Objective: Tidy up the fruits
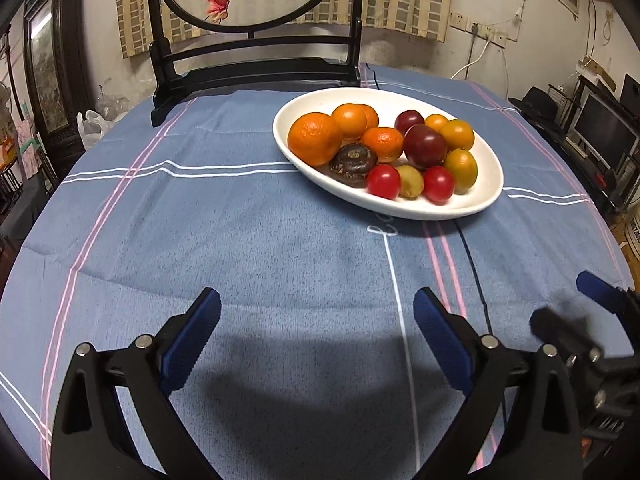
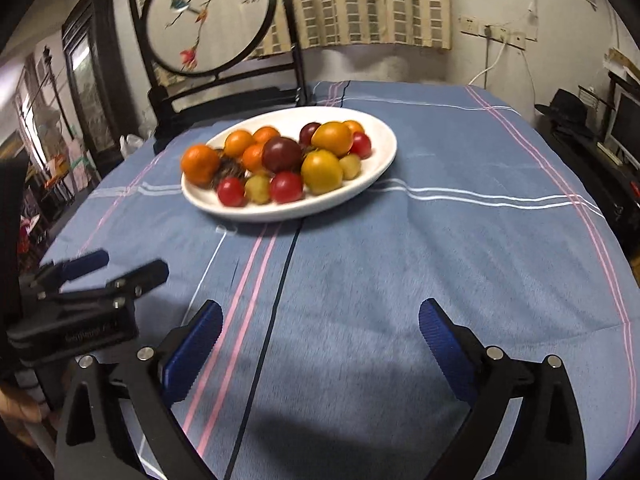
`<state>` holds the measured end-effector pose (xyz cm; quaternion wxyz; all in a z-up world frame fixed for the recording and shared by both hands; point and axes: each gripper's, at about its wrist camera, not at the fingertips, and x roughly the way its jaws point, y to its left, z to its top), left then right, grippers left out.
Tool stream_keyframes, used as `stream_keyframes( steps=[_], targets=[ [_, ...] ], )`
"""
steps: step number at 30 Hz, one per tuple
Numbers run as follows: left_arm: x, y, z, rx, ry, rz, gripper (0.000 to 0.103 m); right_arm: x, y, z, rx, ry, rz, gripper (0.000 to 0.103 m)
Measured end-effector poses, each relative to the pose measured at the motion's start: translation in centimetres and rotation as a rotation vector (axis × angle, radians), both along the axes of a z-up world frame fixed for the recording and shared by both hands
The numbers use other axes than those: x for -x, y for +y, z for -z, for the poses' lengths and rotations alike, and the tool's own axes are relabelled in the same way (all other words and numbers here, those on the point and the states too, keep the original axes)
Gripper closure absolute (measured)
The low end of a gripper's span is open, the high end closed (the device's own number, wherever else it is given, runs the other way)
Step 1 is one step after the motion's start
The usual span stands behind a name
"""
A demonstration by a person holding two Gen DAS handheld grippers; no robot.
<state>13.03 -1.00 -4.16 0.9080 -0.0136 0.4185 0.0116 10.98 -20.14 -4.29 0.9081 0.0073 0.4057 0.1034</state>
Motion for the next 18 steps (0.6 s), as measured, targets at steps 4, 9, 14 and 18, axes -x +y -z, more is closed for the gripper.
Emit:
stream_keyframes(
  steps=[4,9,14,18],
  targets=[
    [0.3,-0.1,0.2,0.006,0.003,0.004,0.008,0.2,0.3,1.0,0.007,0.038,-0.017,0.004],
    [0.4,-0.2,0.3,0.004,0.006,0.010,0.008,0.3,-0.1,1.8,-0.003,0.082,-0.003,0.004],
    [0.7,-0.3,0.7,0.010,0.019,0.017,0.008,0.0,-0.2,2.9,0.015,0.126,0.006,0.004],
    [0.8,-0.3,1.2,0.002,0.035,0.015,0.008,0.1,0.0,3.0,0.039,0.128,0.005,0.003]
  ],
)
